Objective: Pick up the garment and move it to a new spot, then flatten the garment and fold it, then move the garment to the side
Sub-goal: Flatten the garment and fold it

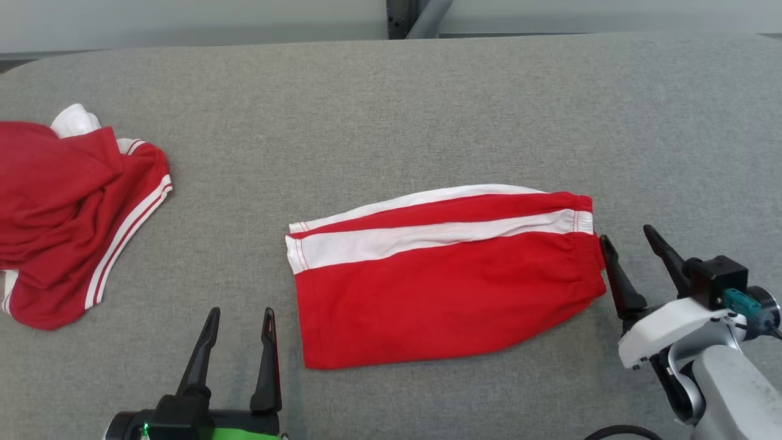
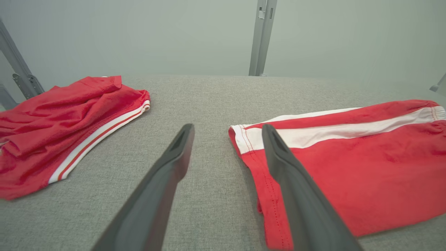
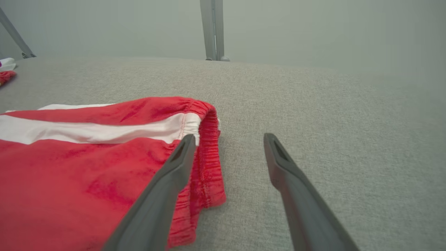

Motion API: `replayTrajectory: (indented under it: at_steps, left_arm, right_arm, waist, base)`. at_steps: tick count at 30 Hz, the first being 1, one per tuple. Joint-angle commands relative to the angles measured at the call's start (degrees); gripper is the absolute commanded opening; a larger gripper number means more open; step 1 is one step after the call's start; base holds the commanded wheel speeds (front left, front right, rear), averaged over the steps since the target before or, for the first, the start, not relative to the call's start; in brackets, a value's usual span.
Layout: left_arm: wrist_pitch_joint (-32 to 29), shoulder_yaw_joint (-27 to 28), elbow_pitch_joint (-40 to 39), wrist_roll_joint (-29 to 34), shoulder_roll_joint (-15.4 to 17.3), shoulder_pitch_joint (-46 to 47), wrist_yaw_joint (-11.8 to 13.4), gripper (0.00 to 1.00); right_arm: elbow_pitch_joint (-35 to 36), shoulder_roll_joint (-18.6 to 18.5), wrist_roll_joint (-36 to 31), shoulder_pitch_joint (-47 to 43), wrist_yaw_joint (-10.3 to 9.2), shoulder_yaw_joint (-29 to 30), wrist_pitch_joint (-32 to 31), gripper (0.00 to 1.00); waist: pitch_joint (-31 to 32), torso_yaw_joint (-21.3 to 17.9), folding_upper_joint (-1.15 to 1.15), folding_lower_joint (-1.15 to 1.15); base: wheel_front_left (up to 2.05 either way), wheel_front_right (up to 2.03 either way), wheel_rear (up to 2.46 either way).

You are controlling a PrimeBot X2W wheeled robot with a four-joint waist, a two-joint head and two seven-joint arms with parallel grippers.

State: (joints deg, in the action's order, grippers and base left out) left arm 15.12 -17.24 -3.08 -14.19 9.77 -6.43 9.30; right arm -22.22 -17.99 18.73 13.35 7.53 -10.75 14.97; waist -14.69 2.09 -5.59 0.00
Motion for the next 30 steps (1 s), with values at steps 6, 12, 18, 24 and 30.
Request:
replayTrajectory:
  at_steps: [6, 12, 18, 24, 30]
  left_arm:
    - [0.01, 3.78, 1.48, 3.04, -2.95, 0.03, -4.02, 1.0]
    - [0.03, 6.62, 2.13, 5.01, -4.86, 0.39, -6.63, 1.0]
    - [0.03, 7.97, 2.71, 6.12, -6.12, 0.83, -8.56, 1.0]
    - [0.02, 8.81, 2.87, 6.54, -6.45, 1.07, -9.29, 1.0]
    - [0.02, 9.07, 3.36, 6.73, -6.77, 0.41, -9.61, 1.0]
  right_arm:
    - [-8.0, 0.03, 3.59, 4.28, -0.09, -2.97, 0.07, 1.0]
    - [-12.51, -0.09, 7.77, 5.8, -0.08, -6.19, 0.07, 1.0]
    - [-14.84, -1.69, 15.9, 7.93, -0.08, -13.15, 0.05, 1.0]
    - [-16.49, -2.24, 25.06, 9.75, -0.08, -16.76, -2.66, 1.0]
    - [-14.57, -2.82, 39.84, 10.3, -0.04, -20.42, -10.59, 0.0]
  waist:
    - [-1.81, 2.75, 0.01, 0.0]
    - [-2.35, 3.37, 0.01, 0.0]
    - [-2.63, 3.88, 0.01, 0.0]
    - [-2.48, 4.51, 0.01, 0.0]
    - [-2.06, 4.4, 0.01, 0.0]
  base:
    - [0.0, 0.0, 0.0]
    - [0.0, 0.0, 0.0]
    - [0.0, 0.0, 0.0]
    - [0.0, 0.0, 0.0]
    - [0.0, 0.0, 0.0]
